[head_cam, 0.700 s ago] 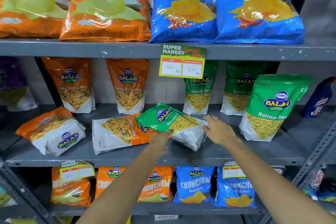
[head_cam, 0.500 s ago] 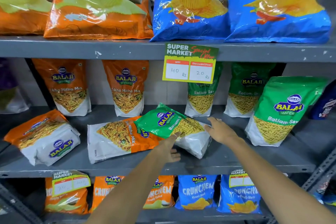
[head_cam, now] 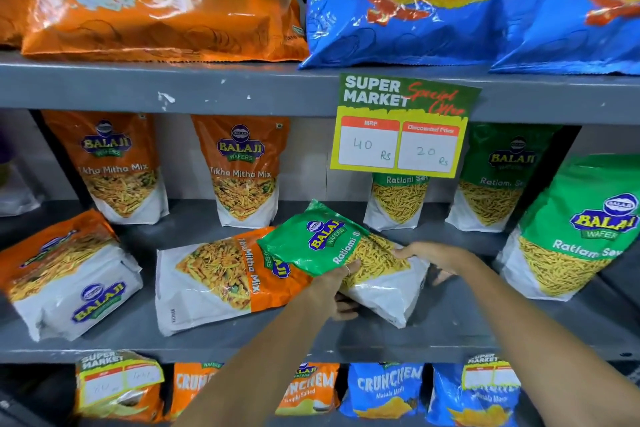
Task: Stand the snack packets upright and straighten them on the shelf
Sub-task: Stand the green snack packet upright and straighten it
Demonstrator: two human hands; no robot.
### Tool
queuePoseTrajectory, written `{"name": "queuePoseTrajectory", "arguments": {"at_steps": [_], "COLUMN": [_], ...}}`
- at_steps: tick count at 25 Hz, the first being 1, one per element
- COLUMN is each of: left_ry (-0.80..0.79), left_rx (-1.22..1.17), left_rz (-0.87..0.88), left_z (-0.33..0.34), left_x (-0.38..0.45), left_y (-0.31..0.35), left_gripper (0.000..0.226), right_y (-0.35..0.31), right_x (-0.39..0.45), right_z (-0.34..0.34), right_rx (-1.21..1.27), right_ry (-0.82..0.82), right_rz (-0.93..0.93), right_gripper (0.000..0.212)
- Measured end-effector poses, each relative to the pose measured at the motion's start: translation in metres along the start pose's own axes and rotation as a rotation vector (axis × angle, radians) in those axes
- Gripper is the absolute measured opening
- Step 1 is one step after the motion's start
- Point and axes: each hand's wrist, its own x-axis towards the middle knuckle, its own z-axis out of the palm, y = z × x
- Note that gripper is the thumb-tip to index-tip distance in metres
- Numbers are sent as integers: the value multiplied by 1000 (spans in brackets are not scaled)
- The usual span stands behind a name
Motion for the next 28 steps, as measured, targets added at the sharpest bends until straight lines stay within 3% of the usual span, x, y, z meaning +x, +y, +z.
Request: {"name": "queuePoseTrajectory", "arguments": {"at_steps": [5,10,15,20,22,24,28], "left_ry": [-17,-1,33,84,74,83,67], "left_rx": [-71,-119,-122,2,-5,-3,15], "left_rz": [72,188,353,476,493,494,508], "left_z": [2,3,5,10,11,11,17], "left_x": [0,-15,-33,-49,-51,-52,-49], "left_y": [-4,-11,-16,-17,-19,-22,-21], "left_gripper": [54,55,51,17,18,27,27], "right_y": [3,15,28,40,47,54,62], "right_x": [-2,-25,-56,-81,-81,-80,-79], "right_z": [4,14,20,30,32,35,36], "right_rx": [54,175,317,368,439,446,470], "right_ry": [45,106,136,213,248,257,290], "right_rz": [-51,-117,-223,-364,-385,-437,-468], "right_gripper": [50,35,62,32,55,61,33]}}
